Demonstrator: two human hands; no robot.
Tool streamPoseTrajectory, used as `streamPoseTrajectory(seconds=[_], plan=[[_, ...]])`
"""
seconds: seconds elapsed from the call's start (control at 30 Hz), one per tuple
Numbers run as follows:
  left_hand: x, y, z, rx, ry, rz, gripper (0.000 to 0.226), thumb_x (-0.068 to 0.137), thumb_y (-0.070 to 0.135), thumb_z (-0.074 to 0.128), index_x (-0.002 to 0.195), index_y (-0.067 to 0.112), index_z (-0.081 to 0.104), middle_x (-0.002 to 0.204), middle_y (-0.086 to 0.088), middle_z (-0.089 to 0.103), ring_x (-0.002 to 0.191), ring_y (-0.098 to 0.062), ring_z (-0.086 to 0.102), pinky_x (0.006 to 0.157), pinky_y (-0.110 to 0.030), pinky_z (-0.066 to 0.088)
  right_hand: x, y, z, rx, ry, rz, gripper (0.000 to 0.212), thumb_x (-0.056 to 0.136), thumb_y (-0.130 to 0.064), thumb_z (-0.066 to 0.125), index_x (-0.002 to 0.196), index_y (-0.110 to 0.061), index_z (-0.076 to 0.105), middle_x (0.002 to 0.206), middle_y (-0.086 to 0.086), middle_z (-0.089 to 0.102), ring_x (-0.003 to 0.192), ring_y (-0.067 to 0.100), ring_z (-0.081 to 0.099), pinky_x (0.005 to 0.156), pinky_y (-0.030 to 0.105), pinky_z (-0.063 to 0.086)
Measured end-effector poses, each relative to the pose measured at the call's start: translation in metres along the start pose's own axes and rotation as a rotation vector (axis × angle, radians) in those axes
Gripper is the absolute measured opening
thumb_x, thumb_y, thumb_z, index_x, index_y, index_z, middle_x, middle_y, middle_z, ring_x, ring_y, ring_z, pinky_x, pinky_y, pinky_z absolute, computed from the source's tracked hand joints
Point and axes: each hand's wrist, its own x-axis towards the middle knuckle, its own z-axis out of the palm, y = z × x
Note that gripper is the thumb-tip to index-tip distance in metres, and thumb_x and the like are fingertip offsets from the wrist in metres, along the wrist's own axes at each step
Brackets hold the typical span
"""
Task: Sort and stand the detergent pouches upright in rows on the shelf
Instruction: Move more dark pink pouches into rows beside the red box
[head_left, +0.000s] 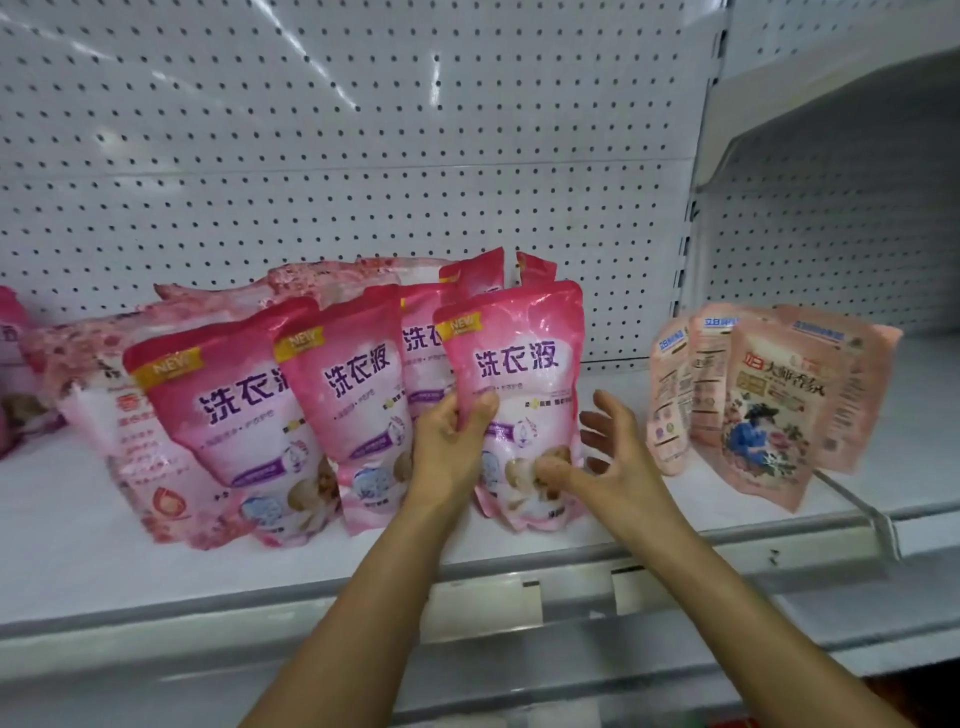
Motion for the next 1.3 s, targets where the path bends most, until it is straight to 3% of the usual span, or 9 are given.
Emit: streamPoseTrajectory(seconds=[0.1,0.17,0.27,0.37,0.53,0.77,0.93,1.13,1.3], plan=[[-0.016,0.01,-0.003,-0.047,-0.063,0.025,0.007,0.094,0.019,0.062,0.099,0.017,0.067,0.091,-0.005,0.077,0.087,-0.022,0.075,0.072,-0.032,0.062,0.002,-0.001,0.009,0.148,-0.05,0.026,0.082,0.064,-0.009,0.088,0.131,-0.024,0.044,0.112,-0.006,0.067,0.088,0.005,0.071,0.068,0.022,0.058],[-0.028,0.012,-0.009,0.051,-0.022,0.102,0.013,0.093,0.022,0.065,0.105,0.024,0.064,0.095,0.01,0.074,0.091,-0.008,0.072,0.073,-0.017,0.057,0.002,0.0,0.013,0.156,-0.027,-0.015,0.064,0.066,-0.006,0.086,0.119,-0.021,0.055,0.103,-0.005,0.073,0.082,0.005,0.073,0.063,0.019,0.057],[-0.051,0.008,-0.027,0.378,0.321,0.374,0.031,0.085,0.026,0.073,0.11,0.027,0.054,0.106,0.022,0.053,0.101,-0.003,0.056,0.087,-0.013,0.046,0.001,0.001,0.014,0.177,-0.009,-0.057,0.05,0.068,-0.003,0.084,0.106,-0.025,0.061,0.09,-0.014,0.073,0.078,0.002,0.072,0.06,0.014,0.054],[-0.062,-0.006,-0.05,0.398,0.617,0.478,0.058,0.079,0.019,0.08,0.125,0.018,0.046,0.123,0.008,0.041,0.118,-0.014,0.045,0.103,-0.029,0.044,0.001,0.001,0.014,0.172,-0.002,-0.066,0.047,0.07,-0.002,0.083,0.102,-0.028,0.061,0.087,-0.016,0.073,0.078,-0.002,0.071,0.06,0.012,0.053],[-0.051,-0.017,-0.067,0.148,0.45,0.214,0.074,0.075,0.037,0.08,0.135,0.042,0.036,0.136,0.007,0.052,0.122,-0.01,0.055,0.099,-0.042,0.053,0.002,-0.002,0.019,0.165,-0.018,-0.05,0.052,0.073,-0.011,0.082,0.116,-0.023,0.056,0.102,-0.012,0.07,0.082,-0.005,0.069,0.062,0.013,0.054],[-0.024,-0.012,-0.07,0.489,0.436,0.115,0.079,0.063,0.071,0.068,0.129,0.033,0.048,0.122,0.006,0.064,0.117,-0.023,0.059,0.095,-0.049,0.053,-0.001,-0.005,0.031,0.202,0.042,-0.108,0.043,0.078,-0.016,0.078,0.114,-0.023,0.057,0.103,-0.008,0.072,0.085,0.003,0.072,0.07,0.019,0.058],[-0.021,-0.013,-0.061,0.183,0.349,0.105,0.029,0.09,0.039,0.067,0.116,0.046,0.056,0.119,0.013,0.068,0.114,-0.01,0.063,0.103,-0.046,0.05,-0.001,-0.002,0.026,0.279,0.105,-0.106,0.033,0.081,-0.014,0.076,0.111,-0.019,0.062,0.098,-0.003,0.075,0.083,0.011,0.074,0.066,0.022,0.059],[-0.02,0.007,-0.055,-0.111,0.335,0.018,0.012,0.095,0.024,0.063,0.105,0.021,0.069,0.099,-0.002,0.077,0.097,-0.022,0.072,0.091,-0.051,0.056,-0.007,-0.01,0.017,0.346,0.182,-0.112,0.032,0.079,-0.013,0.077,0.107,-0.023,0.066,0.094,-0.006,0.077,0.084,0.012,0.074,0.065,0.021,0.058],[-0.044,0.025,-0.052,-0.152,0.274,-0.011,0.011,0.096,0.021,0.062,0.097,0.013,0.069,0.093,-0.011,0.076,0.091,-0.032,0.073,0.083,-0.056,0.058,-0.032,-0.026,0.003,0.389,0.192,-0.114,0.036,0.078,-0.019,0.078,0.111,-0.025,0.065,0.1,-0.001,0.076,0.09,0.018,0.074,0.074,0.036,0.06]])
